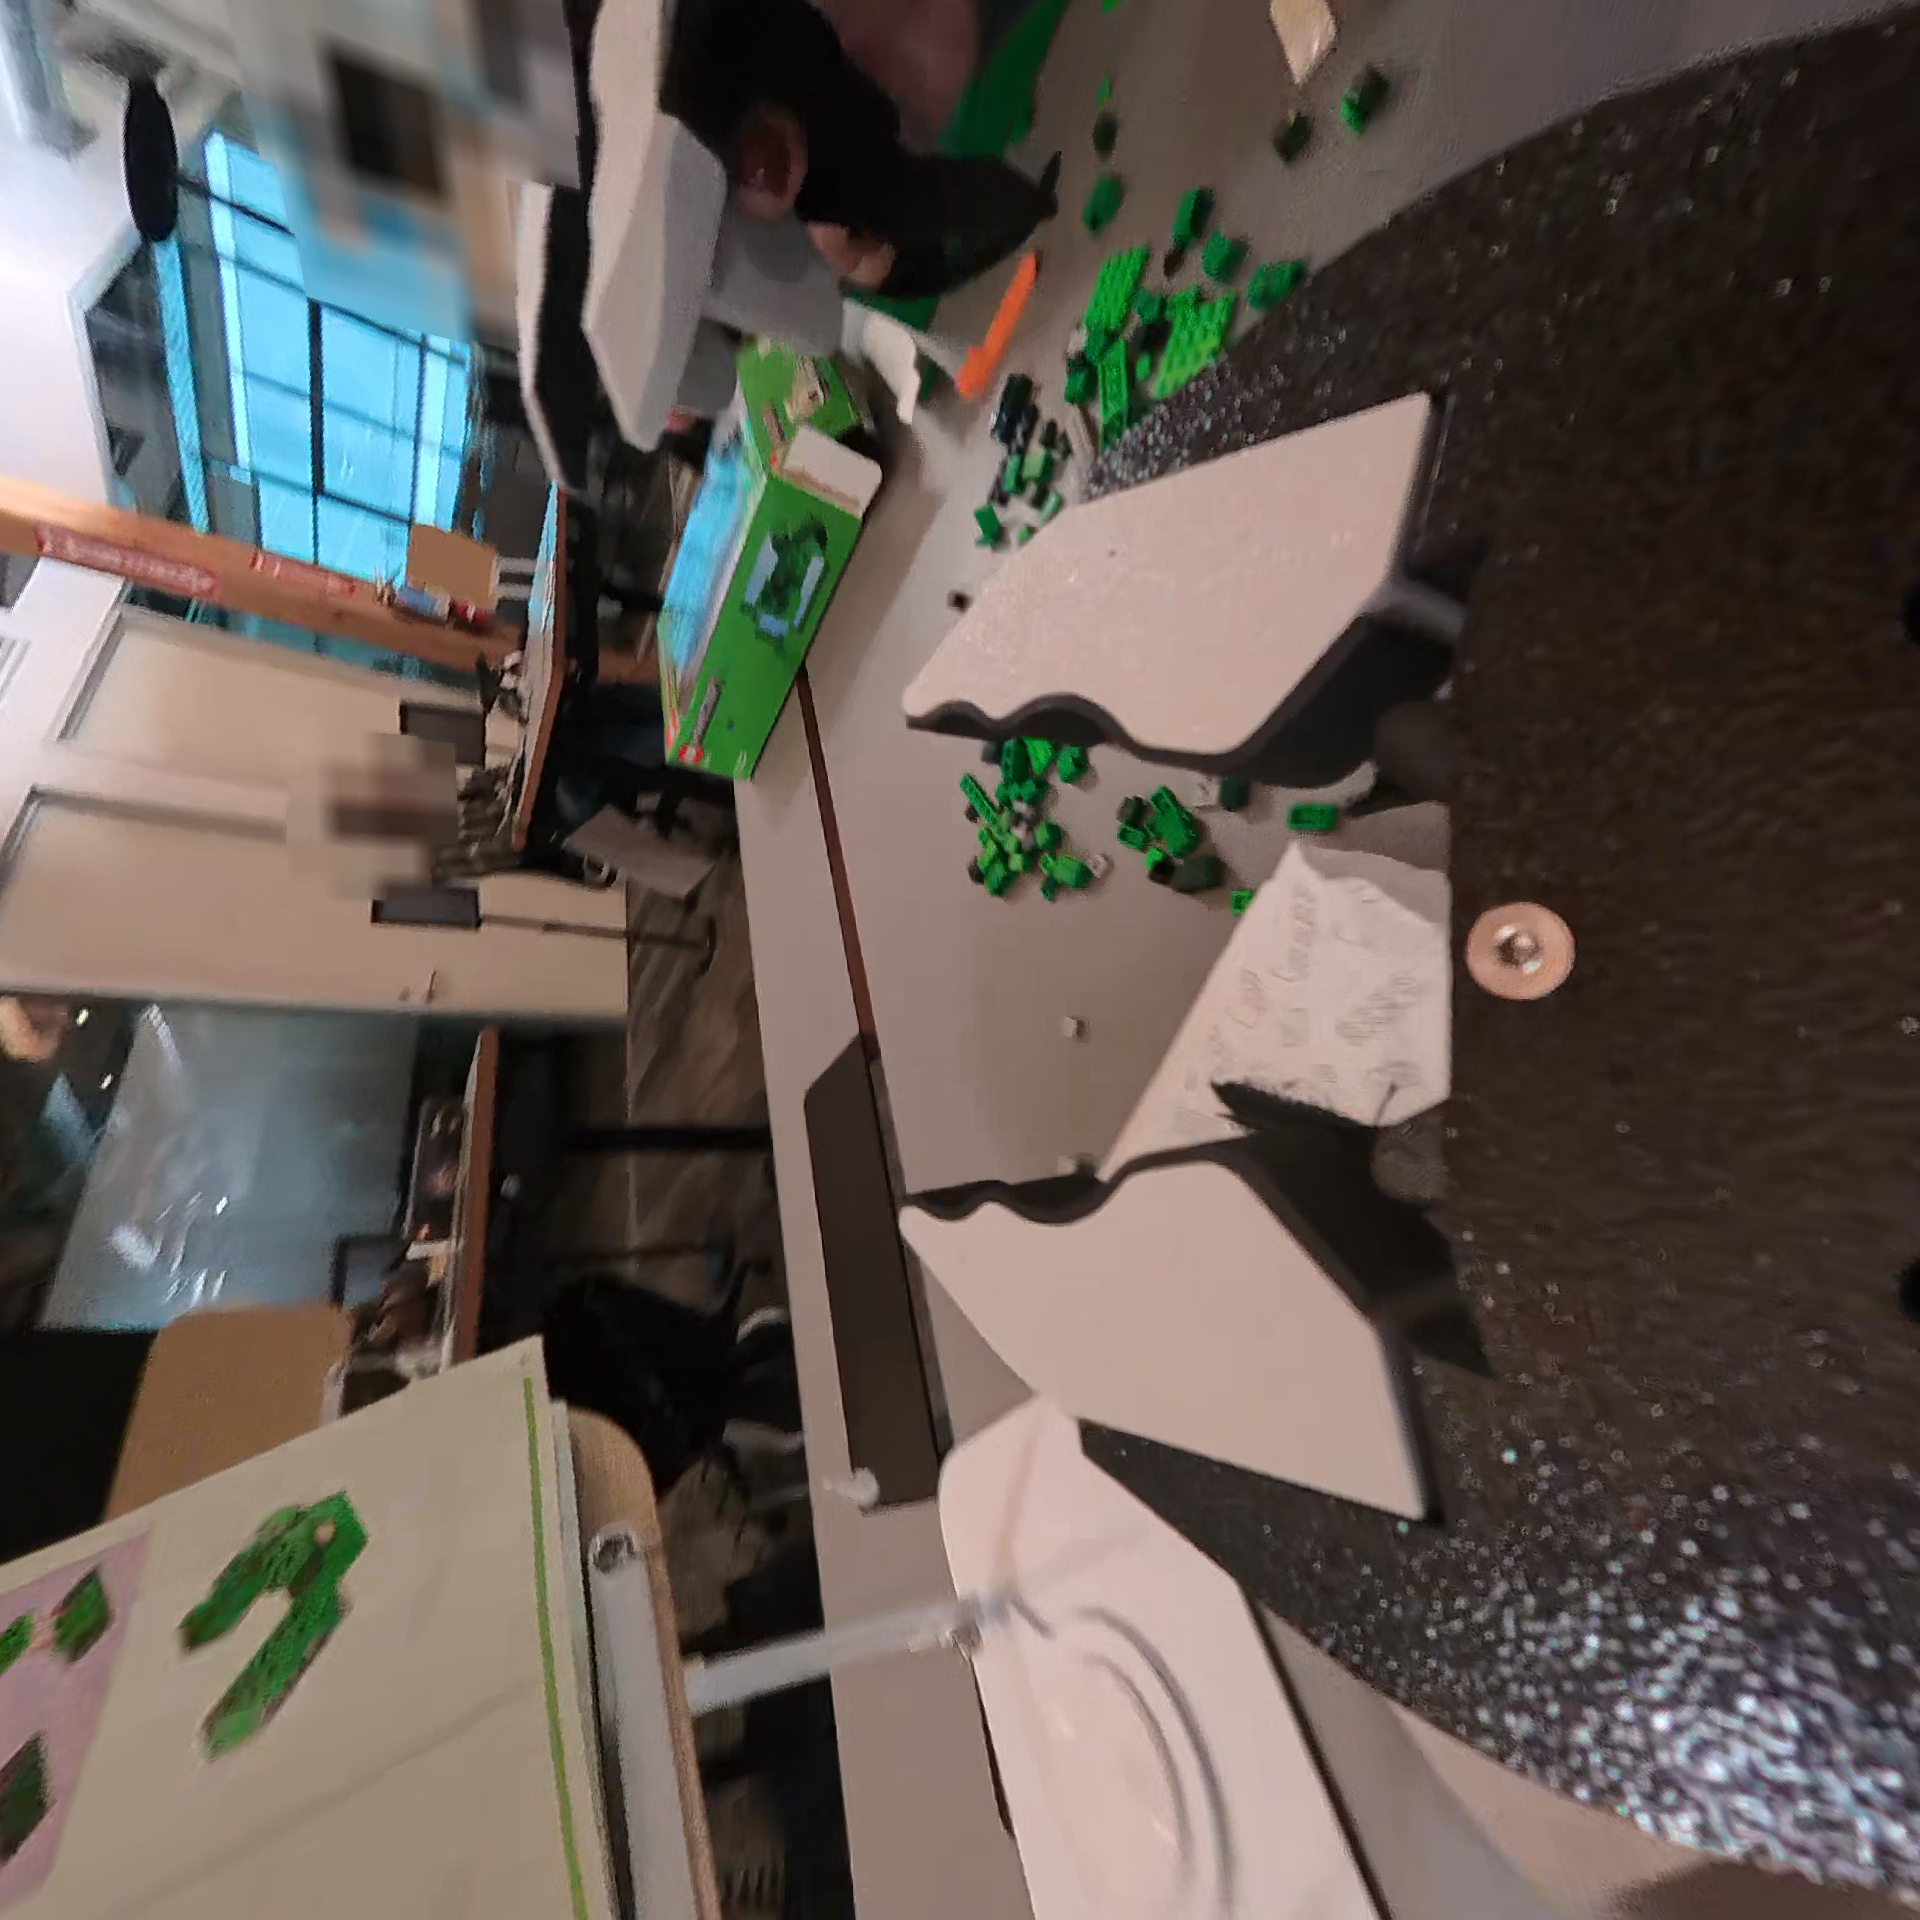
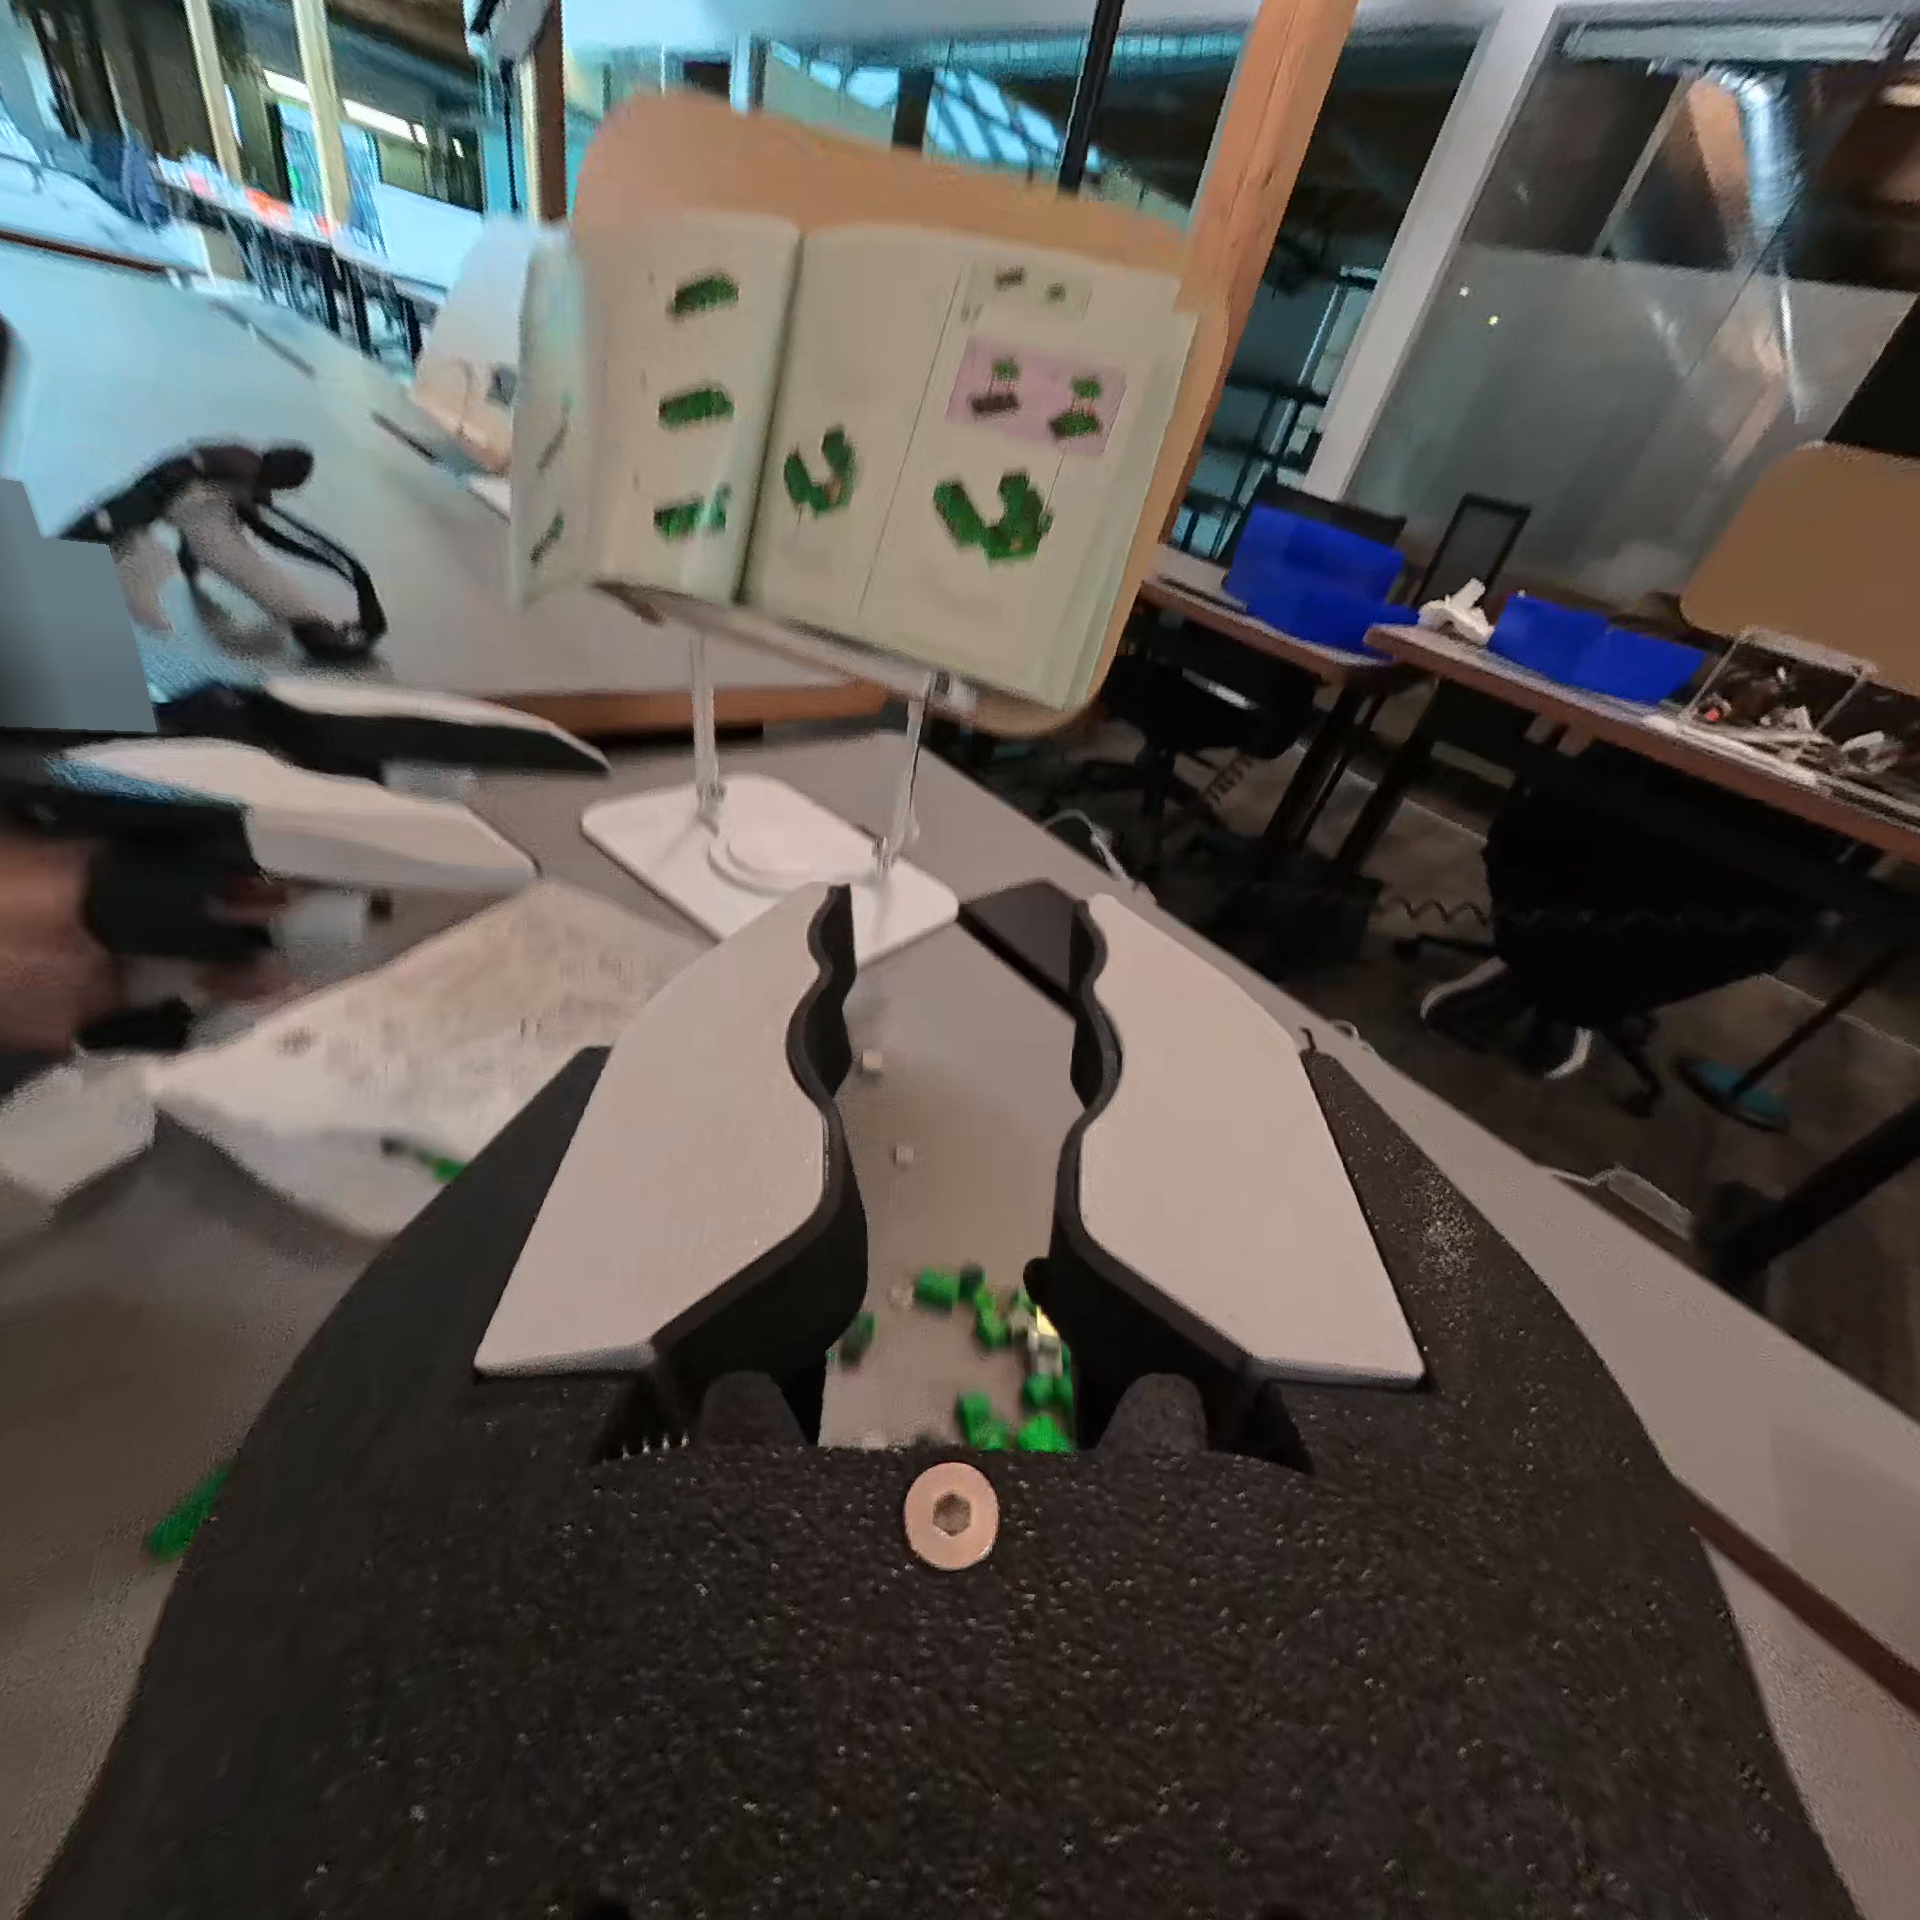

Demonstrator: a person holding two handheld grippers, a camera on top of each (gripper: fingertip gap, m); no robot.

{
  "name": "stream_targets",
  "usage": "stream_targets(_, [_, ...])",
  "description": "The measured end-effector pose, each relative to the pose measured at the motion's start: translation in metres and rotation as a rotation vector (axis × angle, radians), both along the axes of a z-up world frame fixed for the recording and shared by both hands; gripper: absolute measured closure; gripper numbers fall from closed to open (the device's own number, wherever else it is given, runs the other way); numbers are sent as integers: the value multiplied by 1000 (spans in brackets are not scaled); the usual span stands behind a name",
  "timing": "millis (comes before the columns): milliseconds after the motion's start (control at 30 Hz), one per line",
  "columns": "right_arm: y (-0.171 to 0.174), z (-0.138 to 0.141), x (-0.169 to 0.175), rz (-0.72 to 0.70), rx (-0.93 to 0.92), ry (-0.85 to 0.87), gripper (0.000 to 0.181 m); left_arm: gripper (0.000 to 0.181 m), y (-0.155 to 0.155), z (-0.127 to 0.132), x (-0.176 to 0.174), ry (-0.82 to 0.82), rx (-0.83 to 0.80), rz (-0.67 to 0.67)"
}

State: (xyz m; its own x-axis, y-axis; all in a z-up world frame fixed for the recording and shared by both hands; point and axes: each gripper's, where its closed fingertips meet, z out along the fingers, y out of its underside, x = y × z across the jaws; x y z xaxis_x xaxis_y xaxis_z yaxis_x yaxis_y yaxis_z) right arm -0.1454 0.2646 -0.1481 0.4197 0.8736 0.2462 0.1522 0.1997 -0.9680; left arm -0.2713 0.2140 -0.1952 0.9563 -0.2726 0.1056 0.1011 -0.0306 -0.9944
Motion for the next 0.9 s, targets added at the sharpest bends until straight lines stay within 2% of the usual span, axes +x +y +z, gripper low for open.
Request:
stream_targets(100, [-14, -29, 22, -29, -15, -22, 140, 99, -29, -14, -5, 65, 14, 148])
stream_targets(233, [-36, -40, 26, -24, -98, 78, 125, 84, -50, -25, -15, 157, -36, 344])
stream_targets(333, [-50, -43, 15, -38, -26, 118, 116, 73, -49, -28, -17, 197, -19, 404])
stream_targets(467, [-47, -60, 2, -117, 103, 66, 99, 61, -42, -38, -31, 227, 31, 469])
stream_targets(633, [-50, -69, 13, -182, 164, 204, 112, 68, -51, -38, -36, 280, 138, 479])
stream_targets(700, [-49, -80, 11, -201, 162, 174, 115, 71, -52, -37, -37, 261, 162, 463])
stream_targets(800, [-48, -98, 7, -237, 222, 99, 128, 74, -55, -32, -35, 211, 184, 444])
stream_targets(900, [-44, -103, 6, -258, 260, 65, 139, 80, -57, -27, -30, 199, 215, 423])
